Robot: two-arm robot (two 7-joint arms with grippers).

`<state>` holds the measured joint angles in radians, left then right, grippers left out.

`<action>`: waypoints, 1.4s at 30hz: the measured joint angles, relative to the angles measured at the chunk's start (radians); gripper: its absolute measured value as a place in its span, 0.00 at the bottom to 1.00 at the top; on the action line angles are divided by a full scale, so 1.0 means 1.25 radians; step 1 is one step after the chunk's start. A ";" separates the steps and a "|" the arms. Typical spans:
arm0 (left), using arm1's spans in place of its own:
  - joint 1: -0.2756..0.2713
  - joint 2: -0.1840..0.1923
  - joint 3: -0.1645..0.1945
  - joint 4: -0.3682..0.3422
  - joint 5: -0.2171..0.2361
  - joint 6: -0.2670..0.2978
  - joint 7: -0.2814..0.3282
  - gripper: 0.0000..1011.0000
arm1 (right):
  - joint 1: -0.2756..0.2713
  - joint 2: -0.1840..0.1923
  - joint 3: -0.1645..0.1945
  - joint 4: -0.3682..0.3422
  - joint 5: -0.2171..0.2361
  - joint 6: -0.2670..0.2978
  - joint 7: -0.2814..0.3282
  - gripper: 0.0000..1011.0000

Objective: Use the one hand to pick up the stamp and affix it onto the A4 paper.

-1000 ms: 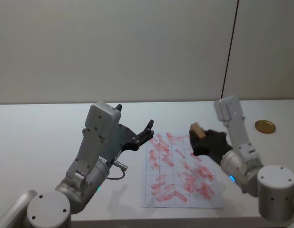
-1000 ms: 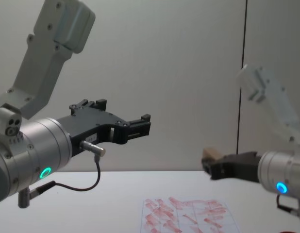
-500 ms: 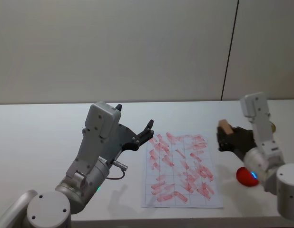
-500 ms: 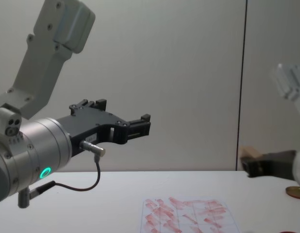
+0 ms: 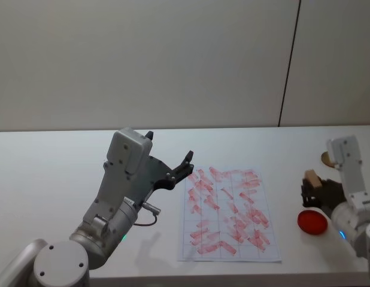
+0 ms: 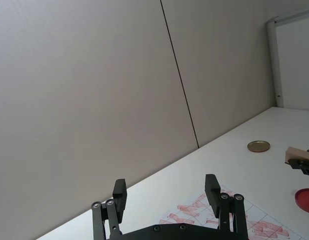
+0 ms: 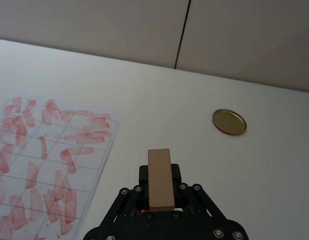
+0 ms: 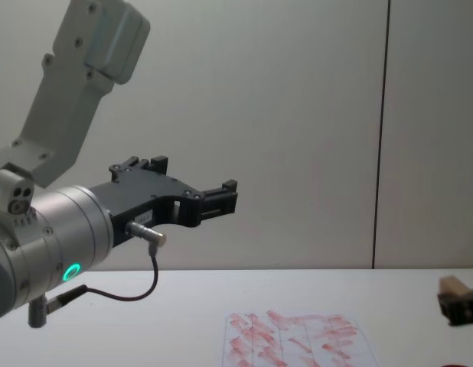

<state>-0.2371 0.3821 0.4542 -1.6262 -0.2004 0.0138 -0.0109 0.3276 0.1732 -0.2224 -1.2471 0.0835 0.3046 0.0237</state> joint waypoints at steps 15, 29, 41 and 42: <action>0.000 0.000 0.000 0.000 0.000 0.000 0.000 0.98 | -0.002 0.014 0.021 0.092 0.007 -0.004 0.017 0.22; 0.000 0.000 0.000 0.000 0.000 0.000 0.000 0.98 | 0.005 0.015 0.025 0.146 0.017 -0.041 0.063 0.34; 0.000 0.000 0.000 0.000 0.000 0.000 0.000 0.98 | -0.004 0.018 0.028 0.128 0.021 -0.071 0.076 0.75; 0.000 0.000 0.000 0.000 0.000 0.000 0.000 0.98 | -0.009 0.020 0.030 0.117 0.023 -0.075 0.076 0.77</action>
<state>-0.2371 0.3821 0.4542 -1.6262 -0.2004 0.0138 -0.0109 0.3167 0.1984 -0.1850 -1.1006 0.1123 0.2112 0.1185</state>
